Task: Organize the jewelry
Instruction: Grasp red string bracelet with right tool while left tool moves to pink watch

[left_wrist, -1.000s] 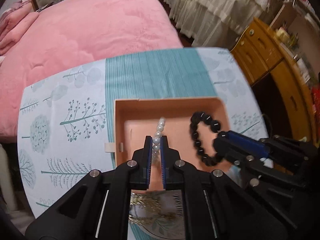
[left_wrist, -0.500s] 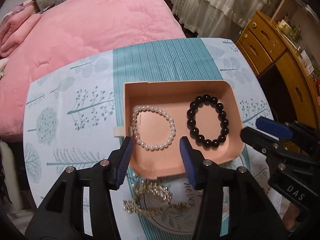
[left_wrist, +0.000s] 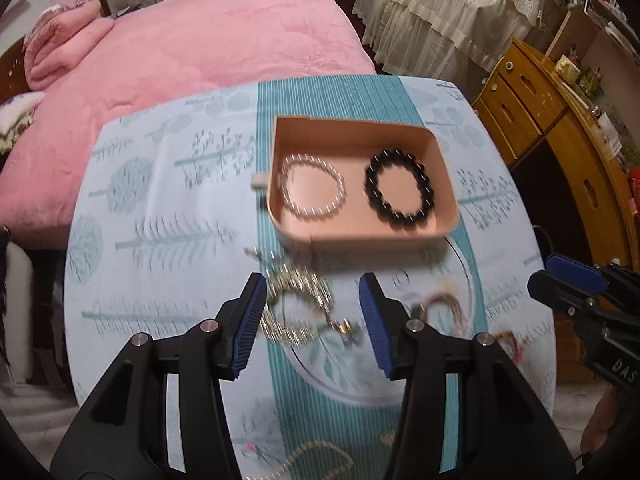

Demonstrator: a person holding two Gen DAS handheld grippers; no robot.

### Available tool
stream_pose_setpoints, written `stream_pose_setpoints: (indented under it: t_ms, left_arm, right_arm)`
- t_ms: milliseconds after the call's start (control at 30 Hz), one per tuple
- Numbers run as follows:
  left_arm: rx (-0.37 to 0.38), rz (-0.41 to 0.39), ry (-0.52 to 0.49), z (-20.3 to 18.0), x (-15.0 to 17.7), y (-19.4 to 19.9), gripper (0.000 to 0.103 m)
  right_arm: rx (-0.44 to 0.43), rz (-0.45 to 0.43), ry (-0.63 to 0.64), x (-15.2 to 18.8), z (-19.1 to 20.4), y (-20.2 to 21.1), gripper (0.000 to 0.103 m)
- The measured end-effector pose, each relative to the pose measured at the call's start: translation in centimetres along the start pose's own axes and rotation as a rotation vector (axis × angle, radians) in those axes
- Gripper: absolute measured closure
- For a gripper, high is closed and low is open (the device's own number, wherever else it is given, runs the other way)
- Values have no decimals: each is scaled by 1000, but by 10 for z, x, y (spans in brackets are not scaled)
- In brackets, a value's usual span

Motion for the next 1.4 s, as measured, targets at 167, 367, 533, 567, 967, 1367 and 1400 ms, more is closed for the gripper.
stream_pose_setpoints:
  t_ms: [167, 367, 533, 567, 967, 1367, 1400]
  left_arm:
    - [8, 16, -1, -5, 37, 13, 58]
    - [23, 41, 8, -16, 72, 19, 58]
    - [22, 39, -35, -34, 84, 21, 58]
    - [27, 41, -41, -37, 86, 20, 58]
    - [71, 34, -155, -86, 70, 10, 58]
    - [99, 14, -385, -159, 53, -16, 58]
    - [97, 17, -398, -163, 52, -19, 58]
  right_arm:
    - [-1, 5, -19, 37, -10, 22, 64]
    - [2, 29, -40, 77, -19, 34, 64]
    - [12, 66, -65, 109, -30, 33, 64]
    - [17, 76, -75, 118, -33, 32, 64]
    - [43, 96, -172, 156, -69, 22, 64]
    - [77, 71, -181, 142, -92, 0, 68]
    - [83, 71, -172, 141, -92, -2, 69]
Point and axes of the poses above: each gripper's, at about its wrist camera, not at the fingertips, and y roughly against the way its jaws point, z to its left, x to its underside, the point moved 2 cm from there along -y, roughly the way its jaws point, and after that the axes turned 15 degrees about -x, right-handed, at the moved point
